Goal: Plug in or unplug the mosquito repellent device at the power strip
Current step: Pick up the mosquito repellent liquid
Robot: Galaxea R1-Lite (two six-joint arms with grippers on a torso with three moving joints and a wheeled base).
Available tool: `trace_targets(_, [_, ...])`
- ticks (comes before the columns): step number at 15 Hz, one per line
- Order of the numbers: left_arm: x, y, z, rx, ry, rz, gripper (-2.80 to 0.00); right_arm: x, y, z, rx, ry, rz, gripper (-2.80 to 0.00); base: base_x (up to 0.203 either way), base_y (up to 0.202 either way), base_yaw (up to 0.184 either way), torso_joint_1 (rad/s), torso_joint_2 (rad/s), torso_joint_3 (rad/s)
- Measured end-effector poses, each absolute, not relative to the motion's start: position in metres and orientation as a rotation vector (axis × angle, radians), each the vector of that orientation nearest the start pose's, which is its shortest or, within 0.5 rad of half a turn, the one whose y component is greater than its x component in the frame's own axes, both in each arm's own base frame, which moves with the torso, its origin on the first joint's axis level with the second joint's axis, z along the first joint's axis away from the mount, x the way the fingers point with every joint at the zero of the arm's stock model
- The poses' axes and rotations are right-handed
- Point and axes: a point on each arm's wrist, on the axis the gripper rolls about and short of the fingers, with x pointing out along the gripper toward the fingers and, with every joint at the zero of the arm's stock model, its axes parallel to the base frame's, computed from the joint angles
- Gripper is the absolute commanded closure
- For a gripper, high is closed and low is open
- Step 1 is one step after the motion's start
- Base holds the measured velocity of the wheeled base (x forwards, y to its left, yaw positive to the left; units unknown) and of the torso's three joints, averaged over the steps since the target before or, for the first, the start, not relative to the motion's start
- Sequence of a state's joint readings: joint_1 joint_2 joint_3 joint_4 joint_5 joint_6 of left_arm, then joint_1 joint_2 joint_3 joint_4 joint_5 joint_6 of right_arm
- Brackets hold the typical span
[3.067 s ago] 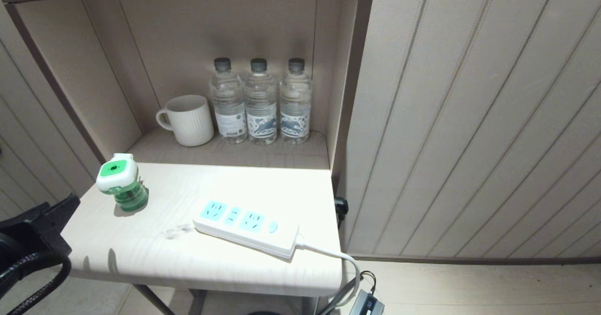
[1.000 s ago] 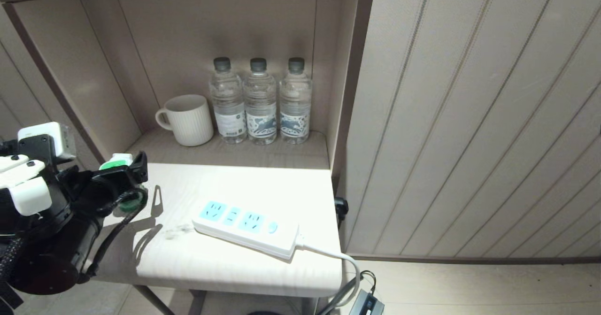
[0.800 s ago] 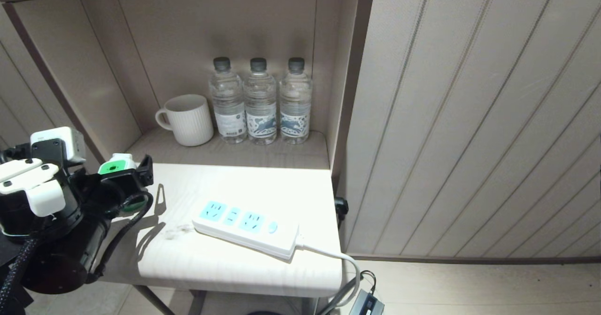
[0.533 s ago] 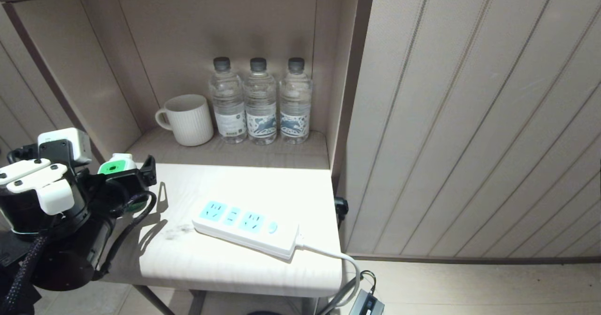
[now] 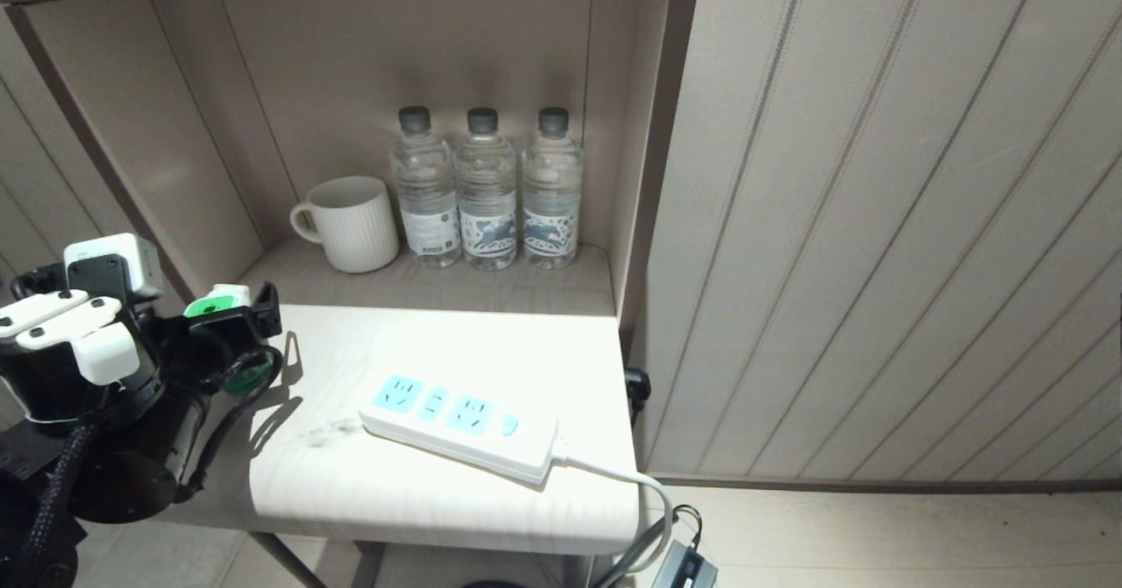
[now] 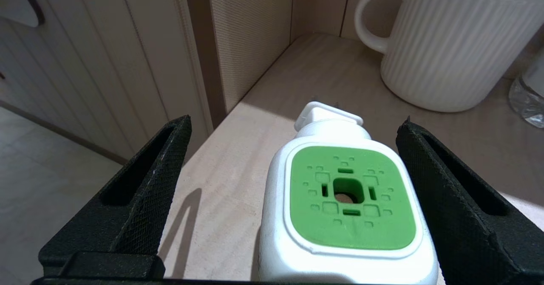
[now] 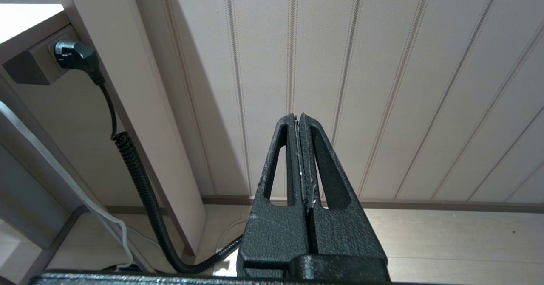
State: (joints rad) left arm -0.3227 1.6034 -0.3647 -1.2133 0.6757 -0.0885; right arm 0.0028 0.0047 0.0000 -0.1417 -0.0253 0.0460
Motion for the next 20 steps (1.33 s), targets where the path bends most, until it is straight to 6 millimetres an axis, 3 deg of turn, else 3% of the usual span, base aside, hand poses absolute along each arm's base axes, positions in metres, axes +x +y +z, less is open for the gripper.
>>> trace_targets(8, [0.2325, -0.0605, 0.1571, -0.065, -0.003, 0.361, -2.8, -0.0234, -0.0006, 0.0901, 0.048, -0.138, -0.02, 0.0, 0.0, 0.0, 0.0, 0.0, 0.0, 0.0])
trace_targets(9, [0.2327, -0.0605, 0.157, -0.065, -0.002, 0.361, 0.0, -0.0234, -0.0006, 0.0901, 0.048, -0.138, -0.02, 0.0, 0.0, 0.0, 0.0, 0.0, 0.0, 0.0])
trace_targets(20, [0.2312, -0.0601, 0.1595, -0.067, -0.011, 0.361, 0.0, -0.0234, -0.0006, 0.0901, 0.048, -0.138, -0.02, 0.0, 0.0, 0.0, 0.0, 0.0, 0.0, 0.0])
